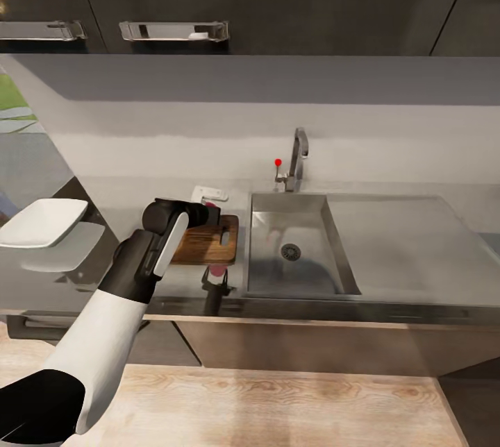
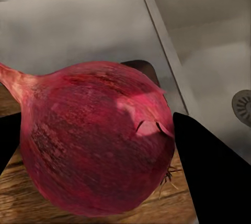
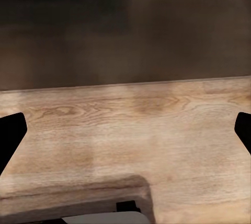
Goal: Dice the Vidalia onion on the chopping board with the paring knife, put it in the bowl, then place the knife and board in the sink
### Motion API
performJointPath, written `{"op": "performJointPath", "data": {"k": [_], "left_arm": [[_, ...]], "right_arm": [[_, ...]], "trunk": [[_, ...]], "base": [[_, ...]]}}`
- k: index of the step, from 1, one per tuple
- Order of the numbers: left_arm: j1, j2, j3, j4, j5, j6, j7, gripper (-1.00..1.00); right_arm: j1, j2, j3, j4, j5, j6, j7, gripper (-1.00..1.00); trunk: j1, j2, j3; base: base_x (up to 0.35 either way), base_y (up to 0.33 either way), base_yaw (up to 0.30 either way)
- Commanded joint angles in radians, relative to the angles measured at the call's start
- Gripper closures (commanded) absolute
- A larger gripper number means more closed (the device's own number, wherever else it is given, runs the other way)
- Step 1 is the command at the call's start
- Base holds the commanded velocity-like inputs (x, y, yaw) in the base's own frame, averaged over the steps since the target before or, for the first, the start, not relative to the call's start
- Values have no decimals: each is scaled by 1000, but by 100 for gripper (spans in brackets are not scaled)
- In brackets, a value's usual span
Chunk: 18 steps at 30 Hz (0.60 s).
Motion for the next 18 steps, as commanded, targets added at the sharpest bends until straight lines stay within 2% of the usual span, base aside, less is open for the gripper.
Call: {"op": "performJointPath", "data": {"k": [1, 5, 18], "left_arm": [[-1, 0, 0, 0, 5, 4, 5, 100], [0, 0, 0, 4, 5, 4, 5, 100], [0, -1, -1, 5, 5, 4, 5, 100]], "right_arm": [[-1, 1, -4, 0, 11, -2, -7, -100], [-1, 1, -4, 0, 11, -2, -7, -100], [-1, 1, -4, -1, 11, -2, -7, -100]], "trunk": [[1, -2, -2], [1, -2, -2], [1, -2, -2]], "base": [[0, 1, 0], [0, 0, 108], [0, 0, 206]]}}
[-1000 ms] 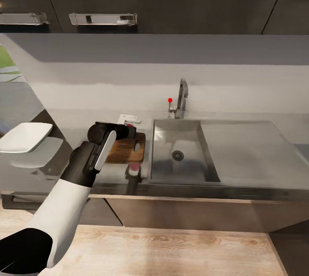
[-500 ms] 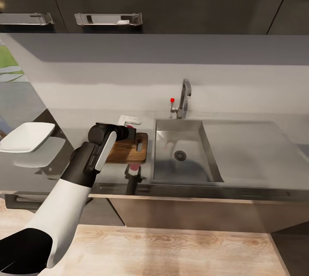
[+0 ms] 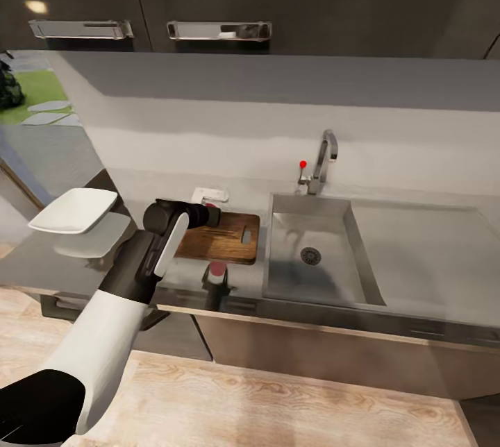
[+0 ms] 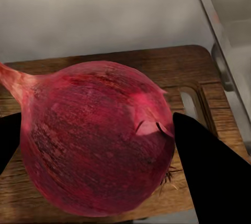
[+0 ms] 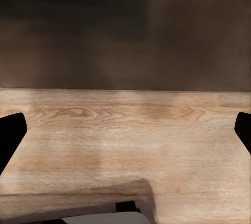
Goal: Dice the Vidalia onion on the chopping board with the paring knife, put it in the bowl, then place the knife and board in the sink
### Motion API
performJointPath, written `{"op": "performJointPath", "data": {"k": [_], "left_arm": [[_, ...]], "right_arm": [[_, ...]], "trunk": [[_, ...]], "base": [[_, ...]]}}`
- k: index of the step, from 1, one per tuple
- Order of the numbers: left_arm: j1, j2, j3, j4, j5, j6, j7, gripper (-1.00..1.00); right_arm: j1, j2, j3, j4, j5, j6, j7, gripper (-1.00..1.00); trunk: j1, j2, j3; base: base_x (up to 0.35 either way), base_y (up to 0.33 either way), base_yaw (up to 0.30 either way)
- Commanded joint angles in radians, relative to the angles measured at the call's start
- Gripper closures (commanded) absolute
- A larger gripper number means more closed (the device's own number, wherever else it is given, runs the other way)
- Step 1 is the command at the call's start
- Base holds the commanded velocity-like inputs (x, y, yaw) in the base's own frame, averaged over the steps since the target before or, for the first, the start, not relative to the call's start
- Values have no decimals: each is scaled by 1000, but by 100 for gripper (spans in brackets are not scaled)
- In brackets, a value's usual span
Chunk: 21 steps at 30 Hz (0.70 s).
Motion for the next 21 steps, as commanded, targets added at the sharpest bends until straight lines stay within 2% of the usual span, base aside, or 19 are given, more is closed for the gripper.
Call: {"op": "performJointPath", "data": {"k": [1, 21], "left_arm": [[-1, 0, -1, 0, 5, 4, 5, 100], [-1, -4, -3, 41, 5, 4, 5, 100]], "right_arm": [[-1, 1, -4, 0, 11, -2, -6, -100], [-1, 1, -4, 0, 9, -5, -8, -100]], "trunk": [[1, -2, -2], [1, -2, -7]], "base": [[0, 0, 53], [0, 0, 6]]}}
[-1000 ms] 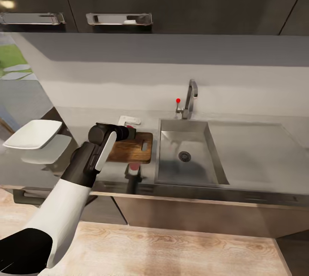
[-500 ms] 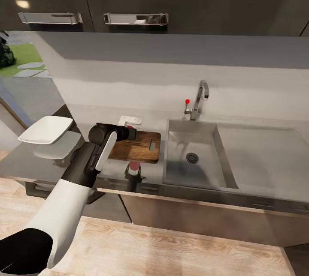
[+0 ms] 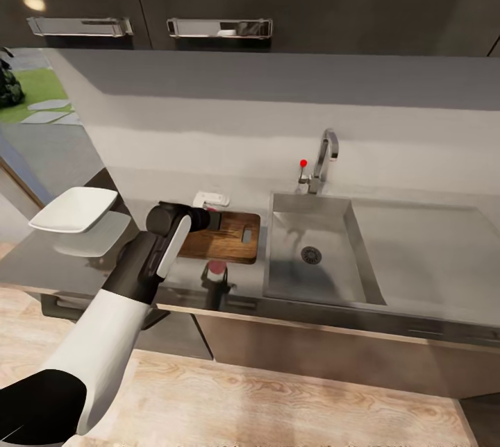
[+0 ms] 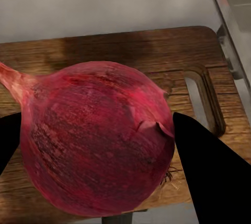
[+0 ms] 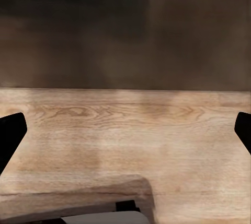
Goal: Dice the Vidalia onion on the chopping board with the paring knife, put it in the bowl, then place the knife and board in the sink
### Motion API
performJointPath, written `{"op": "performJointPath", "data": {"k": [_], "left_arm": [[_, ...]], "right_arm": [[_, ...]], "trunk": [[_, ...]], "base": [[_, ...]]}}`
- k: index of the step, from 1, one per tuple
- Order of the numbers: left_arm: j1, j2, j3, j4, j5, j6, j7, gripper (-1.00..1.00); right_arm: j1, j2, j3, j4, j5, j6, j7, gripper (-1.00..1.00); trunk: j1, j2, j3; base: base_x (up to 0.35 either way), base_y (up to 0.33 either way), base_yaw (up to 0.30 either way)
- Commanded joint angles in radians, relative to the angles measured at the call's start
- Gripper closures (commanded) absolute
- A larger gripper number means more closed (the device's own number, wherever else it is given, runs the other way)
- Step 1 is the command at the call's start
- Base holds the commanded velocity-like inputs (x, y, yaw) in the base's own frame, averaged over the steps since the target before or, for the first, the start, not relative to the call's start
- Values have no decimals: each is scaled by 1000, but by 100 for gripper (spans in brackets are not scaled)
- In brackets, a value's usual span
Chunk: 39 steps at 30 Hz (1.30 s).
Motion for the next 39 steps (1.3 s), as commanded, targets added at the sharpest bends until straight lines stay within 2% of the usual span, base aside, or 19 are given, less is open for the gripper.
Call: {"op": "performJointPath", "data": {"k": [1, 13, 39], "left_arm": [[0, 0, -1, 1, 5, 4, 5, 100], [0, 0, -1, 7, 5, 4, 5, 100], [0, -2, -1, 10, 5, 4, 5, 100]], "right_arm": [[-1, 1, -4, 0, 11, -2, -7, -100], [-1, 1, -4, 0, 11, -2, -7, -100], [-1, 2, -4, 0, 11, -2, -7, -100]], "trunk": [[0, -2, -3], [0, -2, -19], [0, -2, -20]], "base": [[0, 0, 0], [0, 0, 0], [13, 0, 0]]}}
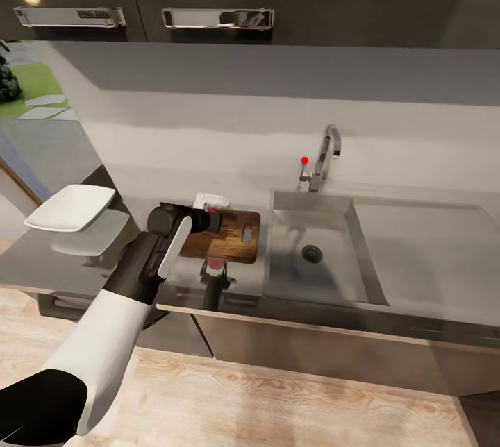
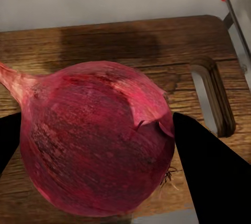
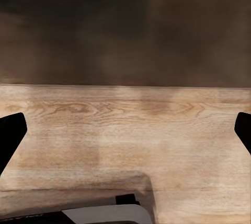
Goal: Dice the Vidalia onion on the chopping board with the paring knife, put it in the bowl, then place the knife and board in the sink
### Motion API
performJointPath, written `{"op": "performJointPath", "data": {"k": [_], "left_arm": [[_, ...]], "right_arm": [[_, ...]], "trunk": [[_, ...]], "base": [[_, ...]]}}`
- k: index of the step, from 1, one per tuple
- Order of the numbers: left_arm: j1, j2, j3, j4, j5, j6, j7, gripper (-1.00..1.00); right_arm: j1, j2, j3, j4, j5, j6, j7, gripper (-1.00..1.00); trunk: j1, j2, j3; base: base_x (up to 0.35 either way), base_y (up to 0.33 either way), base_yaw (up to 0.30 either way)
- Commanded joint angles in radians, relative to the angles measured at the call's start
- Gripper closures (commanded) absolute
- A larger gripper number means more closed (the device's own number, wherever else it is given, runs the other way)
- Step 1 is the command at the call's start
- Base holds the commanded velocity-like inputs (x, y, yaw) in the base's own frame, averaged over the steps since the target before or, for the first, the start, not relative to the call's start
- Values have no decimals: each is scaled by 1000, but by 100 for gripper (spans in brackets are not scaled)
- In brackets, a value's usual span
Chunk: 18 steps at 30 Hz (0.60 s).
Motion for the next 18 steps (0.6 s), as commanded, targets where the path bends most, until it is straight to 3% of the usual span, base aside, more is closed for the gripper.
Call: {"op": "performJointPath", "data": {"k": [1, 18], "left_arm": [[-1, 0, -1, 0, 5, 4, 5, 100], [-1, 0, -1, 2, 5, 4, 5, 100]], "right_arm": [[-1, 1, -4, 0, 11, -2, -7, -100], [-1, 0, -4, 0, 11, -2, -7, -100]], "trunk": [[1, -2, -2], [1, -2, -7]], "base": [[109, 0, 0], [38, 0, 0]]}}
